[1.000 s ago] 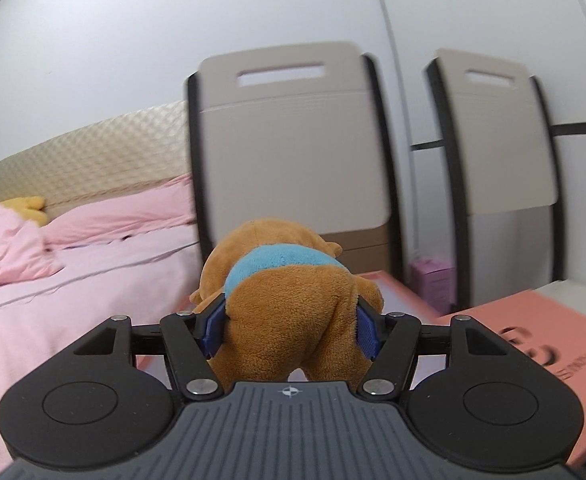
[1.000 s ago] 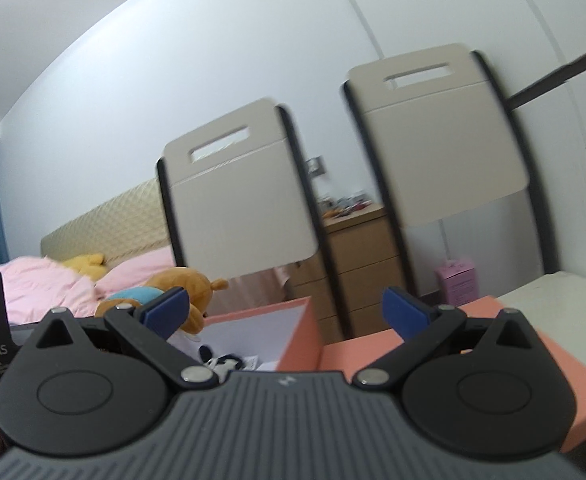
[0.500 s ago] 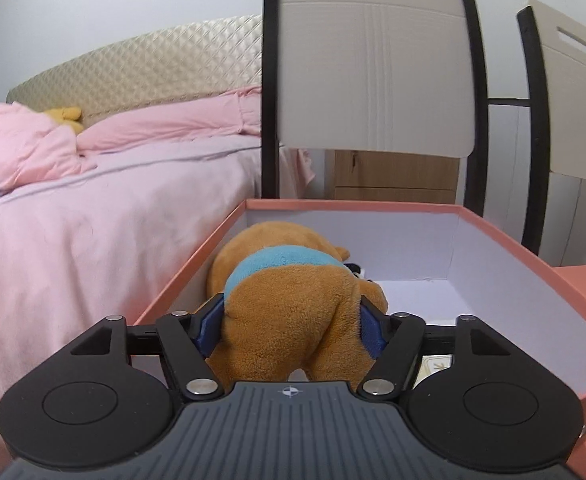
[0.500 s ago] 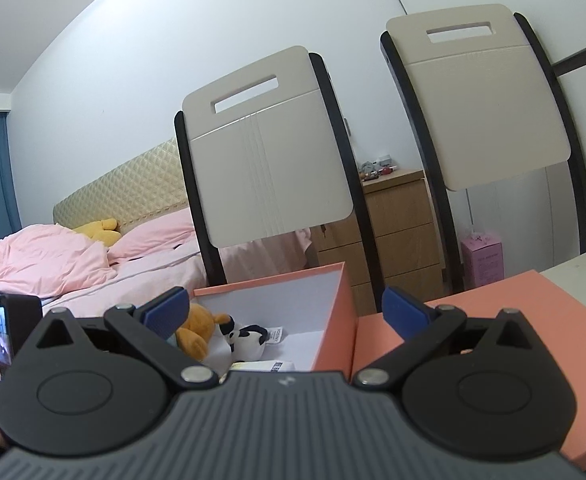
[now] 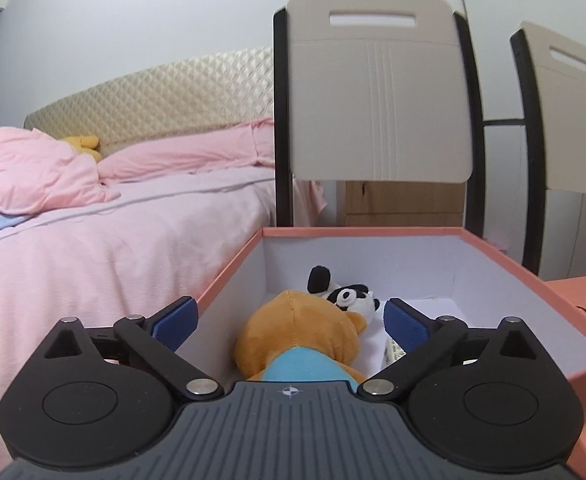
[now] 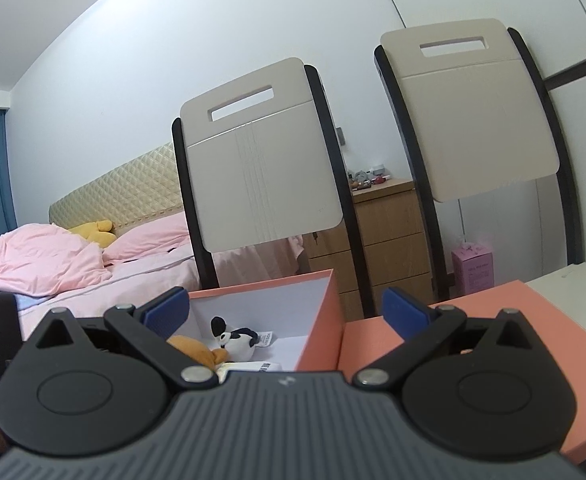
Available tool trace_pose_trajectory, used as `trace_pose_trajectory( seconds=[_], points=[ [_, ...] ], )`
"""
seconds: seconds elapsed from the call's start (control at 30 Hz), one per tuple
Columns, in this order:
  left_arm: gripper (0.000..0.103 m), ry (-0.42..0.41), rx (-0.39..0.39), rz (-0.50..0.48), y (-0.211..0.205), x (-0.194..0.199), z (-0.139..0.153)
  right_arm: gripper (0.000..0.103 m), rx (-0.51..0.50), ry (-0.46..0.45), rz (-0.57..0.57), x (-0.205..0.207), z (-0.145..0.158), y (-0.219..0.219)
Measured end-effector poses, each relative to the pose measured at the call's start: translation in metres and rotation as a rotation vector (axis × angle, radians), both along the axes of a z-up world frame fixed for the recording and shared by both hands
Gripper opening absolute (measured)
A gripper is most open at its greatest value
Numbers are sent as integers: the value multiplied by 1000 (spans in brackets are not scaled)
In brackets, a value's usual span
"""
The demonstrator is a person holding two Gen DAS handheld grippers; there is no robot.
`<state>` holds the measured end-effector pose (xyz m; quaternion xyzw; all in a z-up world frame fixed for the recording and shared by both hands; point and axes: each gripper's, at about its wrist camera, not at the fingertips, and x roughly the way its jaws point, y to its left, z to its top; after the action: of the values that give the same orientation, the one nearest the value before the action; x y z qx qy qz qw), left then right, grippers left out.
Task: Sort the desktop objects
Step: 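Lower the teddy bear into the pink box and open the left gripper, then move both grippers toward the pink JOSINY lid on the table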
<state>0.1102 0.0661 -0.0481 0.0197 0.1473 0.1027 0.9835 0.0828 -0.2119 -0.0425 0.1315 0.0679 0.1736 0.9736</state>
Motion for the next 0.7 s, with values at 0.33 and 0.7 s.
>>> trace_pose_trajectory(
  seconds=[0.33, 0.7],
  points=[
    [103, -111, -30, -50, 3, -38, 7, 103, -4, 21, -36, -1, -8, -3],
    [103, -152, -20, -89, -2, -51, -4, 103, -42, 10, -120, 11, -16, 11]
  ],
)
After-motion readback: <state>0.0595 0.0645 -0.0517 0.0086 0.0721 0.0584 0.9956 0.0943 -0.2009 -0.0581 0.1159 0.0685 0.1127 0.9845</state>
